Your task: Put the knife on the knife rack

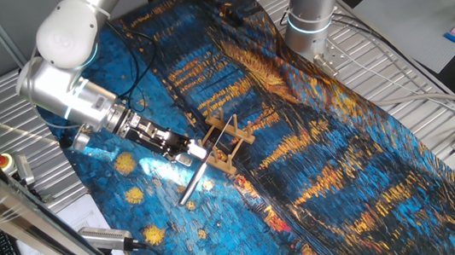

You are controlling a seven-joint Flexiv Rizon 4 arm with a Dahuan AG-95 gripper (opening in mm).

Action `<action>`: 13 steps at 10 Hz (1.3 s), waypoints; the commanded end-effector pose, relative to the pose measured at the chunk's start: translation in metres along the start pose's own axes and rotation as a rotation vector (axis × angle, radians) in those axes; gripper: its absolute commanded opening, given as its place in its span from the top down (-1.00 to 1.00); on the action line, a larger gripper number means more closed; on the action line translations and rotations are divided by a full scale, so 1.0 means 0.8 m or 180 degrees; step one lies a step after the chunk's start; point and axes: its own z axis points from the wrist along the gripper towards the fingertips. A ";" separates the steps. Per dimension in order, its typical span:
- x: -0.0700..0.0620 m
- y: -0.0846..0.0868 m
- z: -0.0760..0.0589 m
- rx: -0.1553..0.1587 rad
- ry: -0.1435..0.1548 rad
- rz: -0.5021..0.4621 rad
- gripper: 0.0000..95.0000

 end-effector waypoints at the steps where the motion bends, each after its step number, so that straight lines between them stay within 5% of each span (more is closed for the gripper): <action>1: 0.000 0.000 0.000 -0.0001 0.0000 -0.0001 -1.00; 8: 0.000 0.000 0.000 -0.0001 0.0000 -0.0001 -1.00; 9: -0.027 0.138 -0.021 0.2203 -0.0303 0.0708 1.00; 10: -0.027 0.137 -0.021 0.2064 -0.0349 0.0715 1.00; 13: -0.025 0.137 -0.022 0.2043 -0.0355 0.0705 1.00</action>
